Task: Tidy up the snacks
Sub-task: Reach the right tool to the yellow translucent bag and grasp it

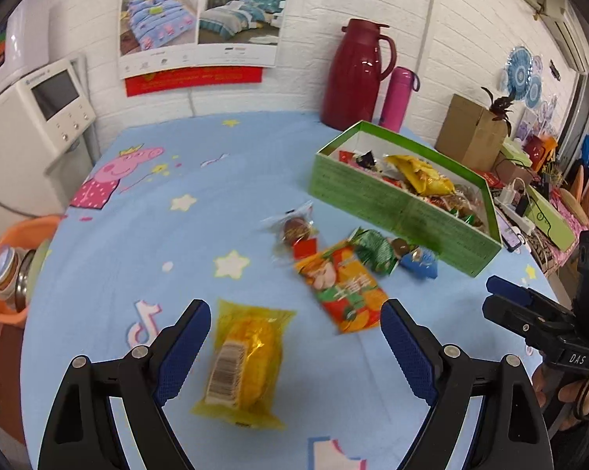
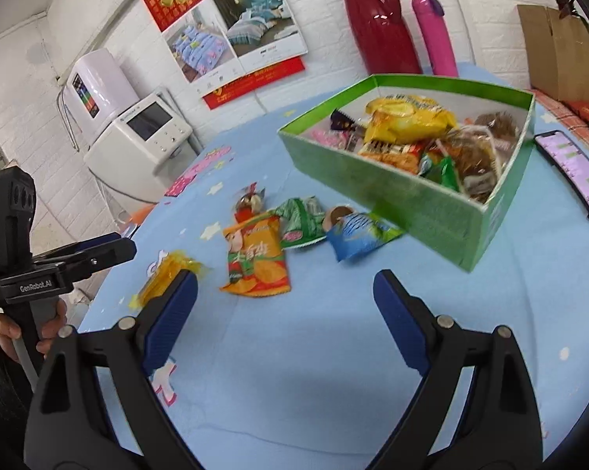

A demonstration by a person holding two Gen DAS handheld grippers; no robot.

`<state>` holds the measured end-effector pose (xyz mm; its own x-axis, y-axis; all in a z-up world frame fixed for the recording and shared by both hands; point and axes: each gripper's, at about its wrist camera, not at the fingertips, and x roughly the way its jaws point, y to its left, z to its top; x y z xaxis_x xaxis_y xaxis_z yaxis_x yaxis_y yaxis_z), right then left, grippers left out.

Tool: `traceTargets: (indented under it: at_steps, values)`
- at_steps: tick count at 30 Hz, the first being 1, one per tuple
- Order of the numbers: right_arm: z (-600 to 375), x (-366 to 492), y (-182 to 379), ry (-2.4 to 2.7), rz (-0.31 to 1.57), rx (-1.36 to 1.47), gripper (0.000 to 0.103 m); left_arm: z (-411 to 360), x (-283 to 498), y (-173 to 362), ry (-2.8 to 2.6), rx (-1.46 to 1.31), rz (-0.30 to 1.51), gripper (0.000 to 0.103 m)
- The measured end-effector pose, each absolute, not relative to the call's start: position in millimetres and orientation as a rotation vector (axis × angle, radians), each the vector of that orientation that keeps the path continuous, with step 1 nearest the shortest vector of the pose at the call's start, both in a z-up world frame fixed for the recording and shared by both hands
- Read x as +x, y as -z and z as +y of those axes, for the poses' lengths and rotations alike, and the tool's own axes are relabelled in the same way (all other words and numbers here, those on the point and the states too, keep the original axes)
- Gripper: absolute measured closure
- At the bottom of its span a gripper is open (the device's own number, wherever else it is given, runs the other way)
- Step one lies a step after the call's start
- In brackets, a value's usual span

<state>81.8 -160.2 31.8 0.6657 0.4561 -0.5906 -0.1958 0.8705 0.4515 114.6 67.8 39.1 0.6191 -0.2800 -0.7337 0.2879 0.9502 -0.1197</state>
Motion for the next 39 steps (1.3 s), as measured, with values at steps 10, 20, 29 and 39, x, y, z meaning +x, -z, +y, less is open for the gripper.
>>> traceTargets:
  at_steps: [10, 20, 29, 39]
  values:
    - [-94, 103, -26, -0.591, 0.854, 0.344, 0.013, 124, 87, 2, 0.331, -0.129, 0.909, 0.013]
    - [-17, 185, -21, -0.737, 0.937, 0.257, 0.032, 130, 52, 24, 0.398, -0.277, 0.905, 0.017]
    - [-27, 159, 13, -0.793, 1.023, 0.315, 0.068, 160, 77, 49, 0.391, -0.564, 0.917, 0.034]
    - [-49, 129, 14, -0.828, 1.028, 0.379, 0.047, 163, 54, 45, 0.410, -0.598, 0.929, 0.038]
